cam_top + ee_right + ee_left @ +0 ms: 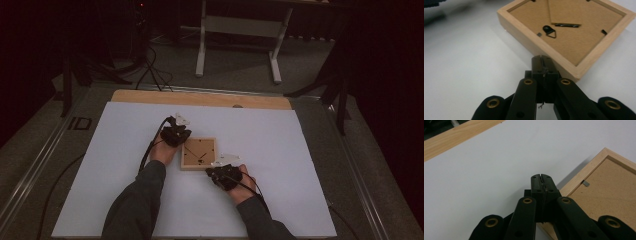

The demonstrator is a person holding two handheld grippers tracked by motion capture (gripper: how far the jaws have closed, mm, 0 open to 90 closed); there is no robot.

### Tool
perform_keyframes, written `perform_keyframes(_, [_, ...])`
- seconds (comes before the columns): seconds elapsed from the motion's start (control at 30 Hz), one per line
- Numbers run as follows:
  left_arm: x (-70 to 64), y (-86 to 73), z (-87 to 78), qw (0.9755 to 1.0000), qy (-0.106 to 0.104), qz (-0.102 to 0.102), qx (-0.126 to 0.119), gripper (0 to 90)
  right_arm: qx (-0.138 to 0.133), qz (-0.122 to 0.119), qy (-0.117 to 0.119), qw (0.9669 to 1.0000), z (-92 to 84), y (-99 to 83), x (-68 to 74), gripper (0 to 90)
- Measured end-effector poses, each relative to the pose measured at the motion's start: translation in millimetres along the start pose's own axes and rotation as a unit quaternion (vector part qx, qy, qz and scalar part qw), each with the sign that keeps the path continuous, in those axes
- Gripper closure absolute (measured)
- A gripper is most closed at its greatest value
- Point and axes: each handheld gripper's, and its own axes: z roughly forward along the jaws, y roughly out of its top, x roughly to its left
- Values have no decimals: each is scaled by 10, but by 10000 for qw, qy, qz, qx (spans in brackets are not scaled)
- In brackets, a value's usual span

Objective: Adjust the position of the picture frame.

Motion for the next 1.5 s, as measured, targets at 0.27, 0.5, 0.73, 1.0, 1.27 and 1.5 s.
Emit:
perform_keyframes(0.27, [-5, -10, -24, 10000, 14, 10, 52, 897, -6, 71, -33, 10000, -5, -1, -40, 900])
perform_keyframes(0.5, [-4, -74, -96, 10000, -21, -3, 62, 897, -97, 135, -48, 9999, -29, 11, -68, 900])
perform_keyframes(0.73, [7, -189, -216, 10000, 5, -60, 42, 897, -105, 249, -179, 9995, -38, 2, -126, 900])
perform_keyframes(1.0, [-31, -349, -390, 9997, 75, -233, 41, 898, -175, 493, -426, 9977, -12, 6, -199, 900])
perform_keyframes(1.27, [-164, -525, -585, 9995, -44, -296, 61, 898, -229, 724, -647, 9950, 21, 22, -275, 900])
perform_keyframes(1.5, [-319, -689, -658, 9990, -180, -405, 0, 898, -253, 880, -698, 9933, 12, 6, -341, 900])
